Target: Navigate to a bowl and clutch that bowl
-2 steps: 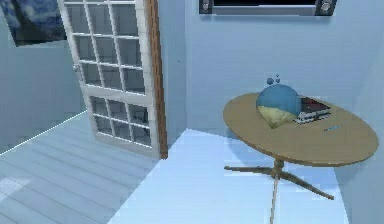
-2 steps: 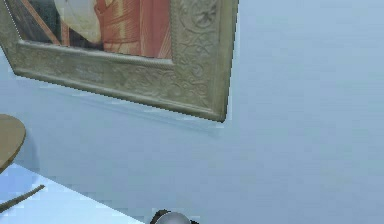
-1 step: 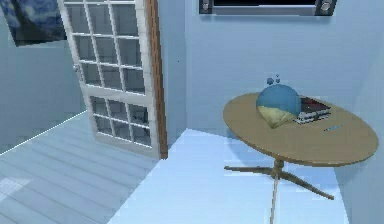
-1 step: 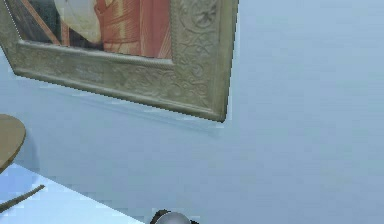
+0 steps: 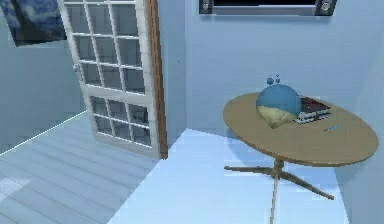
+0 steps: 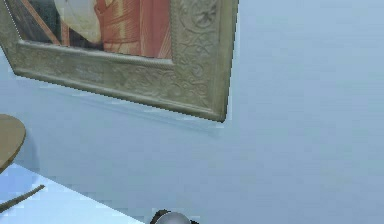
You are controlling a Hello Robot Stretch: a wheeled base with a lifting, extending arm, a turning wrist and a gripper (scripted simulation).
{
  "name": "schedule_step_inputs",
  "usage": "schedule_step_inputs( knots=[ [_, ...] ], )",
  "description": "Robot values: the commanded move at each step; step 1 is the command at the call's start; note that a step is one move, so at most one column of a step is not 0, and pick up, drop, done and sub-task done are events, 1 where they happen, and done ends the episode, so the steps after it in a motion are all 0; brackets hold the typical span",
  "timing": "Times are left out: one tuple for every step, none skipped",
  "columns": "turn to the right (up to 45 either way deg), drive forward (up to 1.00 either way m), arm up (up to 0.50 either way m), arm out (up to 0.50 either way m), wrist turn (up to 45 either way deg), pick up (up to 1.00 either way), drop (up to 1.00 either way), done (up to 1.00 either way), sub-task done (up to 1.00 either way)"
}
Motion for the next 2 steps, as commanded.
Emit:
schedule_step_inputs(
  knots=[
    [0.0,0.00,0.00,0.00,45.0,0.00,0.00,0.00,0.00],
    [0.0,0.00,0.00,0.00,45.0,0.00,0.00,0.00,0.00]
  ],
)
